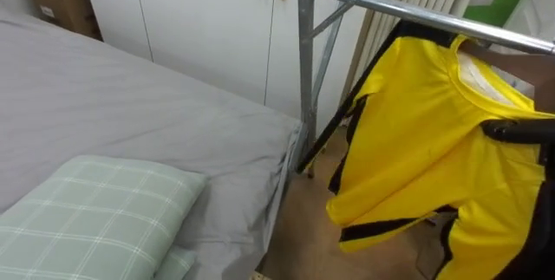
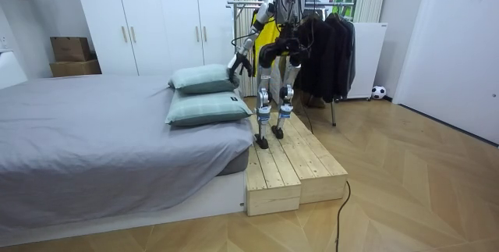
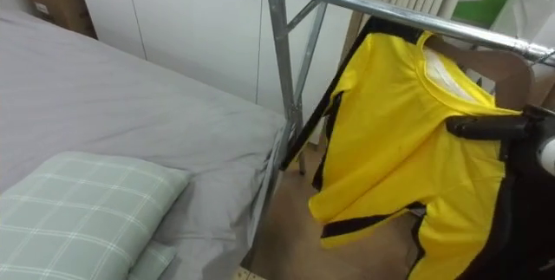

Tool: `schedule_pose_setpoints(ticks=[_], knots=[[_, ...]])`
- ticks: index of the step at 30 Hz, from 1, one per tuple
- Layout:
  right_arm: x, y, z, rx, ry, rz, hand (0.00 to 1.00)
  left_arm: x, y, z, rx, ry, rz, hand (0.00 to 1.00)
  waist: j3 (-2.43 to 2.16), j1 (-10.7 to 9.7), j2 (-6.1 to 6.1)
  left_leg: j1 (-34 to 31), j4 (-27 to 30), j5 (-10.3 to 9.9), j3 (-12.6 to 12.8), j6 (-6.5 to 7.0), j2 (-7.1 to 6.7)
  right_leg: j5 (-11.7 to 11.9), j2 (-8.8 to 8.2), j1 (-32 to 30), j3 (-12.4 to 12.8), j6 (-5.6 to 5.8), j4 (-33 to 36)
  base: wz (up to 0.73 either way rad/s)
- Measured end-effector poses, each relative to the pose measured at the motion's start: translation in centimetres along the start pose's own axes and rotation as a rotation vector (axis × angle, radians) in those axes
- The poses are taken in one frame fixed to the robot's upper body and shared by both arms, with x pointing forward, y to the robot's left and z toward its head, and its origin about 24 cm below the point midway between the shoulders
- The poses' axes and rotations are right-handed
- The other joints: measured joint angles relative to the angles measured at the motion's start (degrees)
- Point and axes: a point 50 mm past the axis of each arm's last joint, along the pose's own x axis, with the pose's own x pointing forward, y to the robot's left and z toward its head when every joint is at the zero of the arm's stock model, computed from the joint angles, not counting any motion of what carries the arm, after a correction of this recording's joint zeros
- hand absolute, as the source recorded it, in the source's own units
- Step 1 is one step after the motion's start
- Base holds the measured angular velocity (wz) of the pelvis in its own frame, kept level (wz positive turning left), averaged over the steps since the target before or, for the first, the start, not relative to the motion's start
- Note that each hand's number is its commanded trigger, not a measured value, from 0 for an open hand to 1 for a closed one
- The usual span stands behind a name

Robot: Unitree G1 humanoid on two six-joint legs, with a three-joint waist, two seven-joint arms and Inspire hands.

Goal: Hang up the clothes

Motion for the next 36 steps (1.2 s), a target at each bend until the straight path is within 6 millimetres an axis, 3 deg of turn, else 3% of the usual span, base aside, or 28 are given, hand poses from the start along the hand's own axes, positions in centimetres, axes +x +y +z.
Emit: schedule_pose_setpoints(ticks=[5,11,20,27,36], knots=[[0.0,0.4,-0.9,0.007,0.035,0.075,1.00,-0.1,-0.1,-0.3,-0.024,0.013,-0.006,0.00,0.16,-0.10,-0.39,1.30,-0.79,-0.03,0.12,0.26,-0.05,0.05,0.00,1.00,0.05,0.15,-0.52,0.01],[0.1,0.7,-1.7,0.017,0.056,0.122,1.00,-0.1,0.1,-0.4,-0.024,0.028,0.014,0.00,0.75,-0.34,-1.84,1.89,-1.70,0.01,0.70,0.41,-0.05,0.01,0.05,1.07,0.69,0.17,-0.52,-0.05],[0.5,1.6,-3.3,0.033,0.102,0.196,1.00,-0.2,1.4,1.2,-0.049,-0.018,0.067,0.00,0.75,-0.40,-3.41,0.25,-0.95,-0.01,0.57,0.42,-0.07,0.06,0.02,-0.20,0.59,0.23,-0.39,0.00],[0.0,1.2,-5.4,0.061,0.166,0.222,1.00,-0.3,1.6,1.6,-0.072,-0.032,0.072,0.00,0.86,-0.26,-3.59,-0.29,-0.31,-0.24,0.71,0.71,-0.09,0.13,-0.01,-0.45,0.63,0.34,-0.36,0.00],[0.2,1.9,-6.5,0.007,0.253,0.249,1.00,-0.4,2.0,2.6,-0.088,-0.068,0.076,0.00,1.16,-0.25,-3.18,-1.88,0.33,-0.27,0.67,0.82,-0.31,0.57,-0.14,-1.73,0.77,0.98,-0.34,0.00]])
